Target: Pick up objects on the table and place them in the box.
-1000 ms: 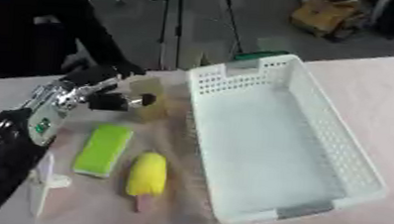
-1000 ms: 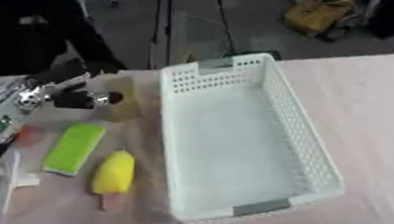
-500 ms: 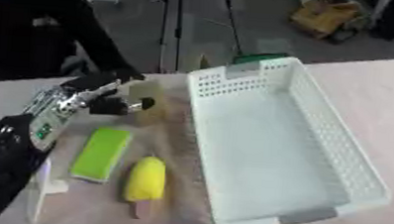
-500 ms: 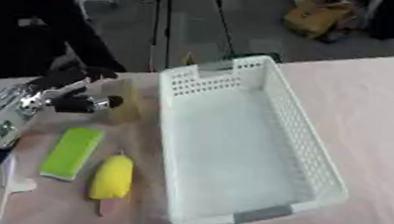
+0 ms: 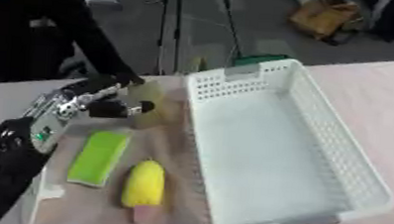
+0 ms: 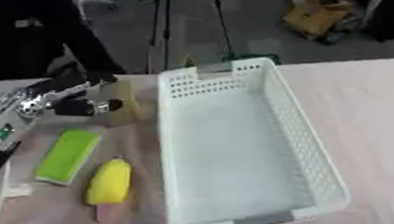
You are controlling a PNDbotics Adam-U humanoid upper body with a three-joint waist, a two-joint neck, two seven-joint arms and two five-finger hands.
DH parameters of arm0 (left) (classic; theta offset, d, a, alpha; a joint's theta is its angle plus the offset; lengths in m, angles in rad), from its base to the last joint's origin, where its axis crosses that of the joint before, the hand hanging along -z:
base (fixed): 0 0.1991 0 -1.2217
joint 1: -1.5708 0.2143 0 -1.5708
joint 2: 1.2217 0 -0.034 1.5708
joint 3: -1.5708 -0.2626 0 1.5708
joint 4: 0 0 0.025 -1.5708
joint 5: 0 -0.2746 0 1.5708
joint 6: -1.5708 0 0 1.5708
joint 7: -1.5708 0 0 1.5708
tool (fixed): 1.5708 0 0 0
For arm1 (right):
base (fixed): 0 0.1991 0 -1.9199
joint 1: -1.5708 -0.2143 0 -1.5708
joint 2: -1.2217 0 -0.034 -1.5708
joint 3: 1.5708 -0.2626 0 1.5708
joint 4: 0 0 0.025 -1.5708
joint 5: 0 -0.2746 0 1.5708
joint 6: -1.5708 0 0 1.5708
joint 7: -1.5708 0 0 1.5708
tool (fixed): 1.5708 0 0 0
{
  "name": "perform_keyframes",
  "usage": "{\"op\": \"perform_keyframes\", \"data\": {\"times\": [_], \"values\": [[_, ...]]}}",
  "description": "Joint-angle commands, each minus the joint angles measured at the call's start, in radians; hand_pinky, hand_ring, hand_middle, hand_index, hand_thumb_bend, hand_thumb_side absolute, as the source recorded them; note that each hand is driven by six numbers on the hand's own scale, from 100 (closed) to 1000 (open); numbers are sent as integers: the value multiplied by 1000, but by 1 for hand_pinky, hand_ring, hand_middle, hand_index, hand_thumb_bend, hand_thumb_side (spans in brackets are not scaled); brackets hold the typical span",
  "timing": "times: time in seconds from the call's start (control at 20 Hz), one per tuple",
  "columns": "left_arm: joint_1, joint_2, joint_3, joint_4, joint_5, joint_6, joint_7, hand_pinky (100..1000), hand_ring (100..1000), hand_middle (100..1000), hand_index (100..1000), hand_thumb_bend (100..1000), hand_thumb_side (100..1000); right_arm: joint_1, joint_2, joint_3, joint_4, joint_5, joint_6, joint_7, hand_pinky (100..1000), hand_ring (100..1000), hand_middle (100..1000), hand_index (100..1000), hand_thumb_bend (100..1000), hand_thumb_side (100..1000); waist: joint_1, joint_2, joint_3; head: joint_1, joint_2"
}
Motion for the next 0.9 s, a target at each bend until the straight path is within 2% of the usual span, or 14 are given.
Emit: {"op": "perform_keyframes", "data": {"times": [0.05, 0.4, 0.9], "values": [[-14, 28, 2, 0, -14, -2, -16, 1000, 1000, 1000, 1000, 634, 1000, -7, -16, -5, -17, 7, -8, -5, 840, 841, 713, 659, 100, 1000, -4, -14, -2, 5, -9], [-13, 23, 3, 4, -45, -9, -22, 1000, 1000, 1000, 1000, 646, 1000, -8, -12, -5, -17, 8, -9, -7, 840, 840, 711, 656, 100, 1000, -4, -7, -4, 9, -8], [-18, 12, 0, 12, -72, -27, -81, 1000, 1000, 1000, 1000, 666, 1000, -5, -7, -6, -17, 5, -6, -11, 838, 839, 705, 646, 100, 1000, -4, -7, -4, 16, -1]]}}
